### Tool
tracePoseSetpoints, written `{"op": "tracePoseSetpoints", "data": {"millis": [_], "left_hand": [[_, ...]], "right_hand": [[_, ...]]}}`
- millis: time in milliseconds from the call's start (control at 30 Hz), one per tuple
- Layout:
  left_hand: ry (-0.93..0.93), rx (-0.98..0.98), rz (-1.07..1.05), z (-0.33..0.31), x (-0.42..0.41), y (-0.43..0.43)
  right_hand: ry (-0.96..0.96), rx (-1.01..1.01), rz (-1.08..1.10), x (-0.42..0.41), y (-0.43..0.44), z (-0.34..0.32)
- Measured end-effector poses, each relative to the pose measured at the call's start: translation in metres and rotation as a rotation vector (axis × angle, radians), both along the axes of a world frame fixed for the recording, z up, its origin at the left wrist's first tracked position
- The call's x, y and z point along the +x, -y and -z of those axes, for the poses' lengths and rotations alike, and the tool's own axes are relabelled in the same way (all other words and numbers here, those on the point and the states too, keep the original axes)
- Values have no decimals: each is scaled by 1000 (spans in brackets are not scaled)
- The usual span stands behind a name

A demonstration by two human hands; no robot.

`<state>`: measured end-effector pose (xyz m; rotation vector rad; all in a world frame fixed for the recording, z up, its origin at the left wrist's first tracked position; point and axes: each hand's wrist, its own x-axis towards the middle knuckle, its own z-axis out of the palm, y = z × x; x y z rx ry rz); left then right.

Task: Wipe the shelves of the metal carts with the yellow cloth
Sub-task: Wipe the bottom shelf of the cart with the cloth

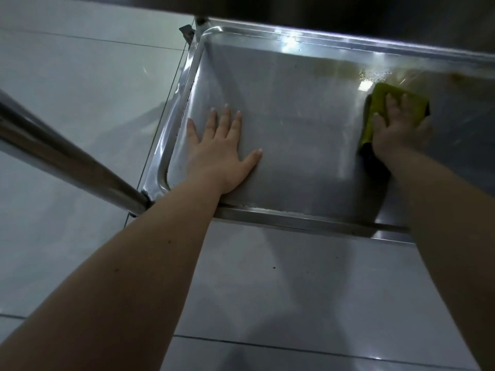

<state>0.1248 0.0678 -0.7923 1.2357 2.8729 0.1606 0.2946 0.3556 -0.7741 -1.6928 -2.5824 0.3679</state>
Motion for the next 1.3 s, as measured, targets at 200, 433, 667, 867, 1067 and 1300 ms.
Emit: {"op": "tracePoseSetpoints", "data": {"millis": [200,433,667,867,1067,1300], "left_hand": [[19,-15,-9,-4,-1,0],[228,240,43,-33,0,26],[143,62,-7,-37,22,94],[315,374,-124,-43,28,98],[361,435,-168,-51,34,84],[86,-96,-48,-32,67,43]], "right_hand": [[54,107,-281,-18,115,-3],[-34,42,-514,-33,214,-6],[8,34,-486,-37,217,-7],[7,-27,-504,-74,278,-21],[-170,-260,-685,-79,263,-34],[39,-17,-536,-21,209,-8]]}}
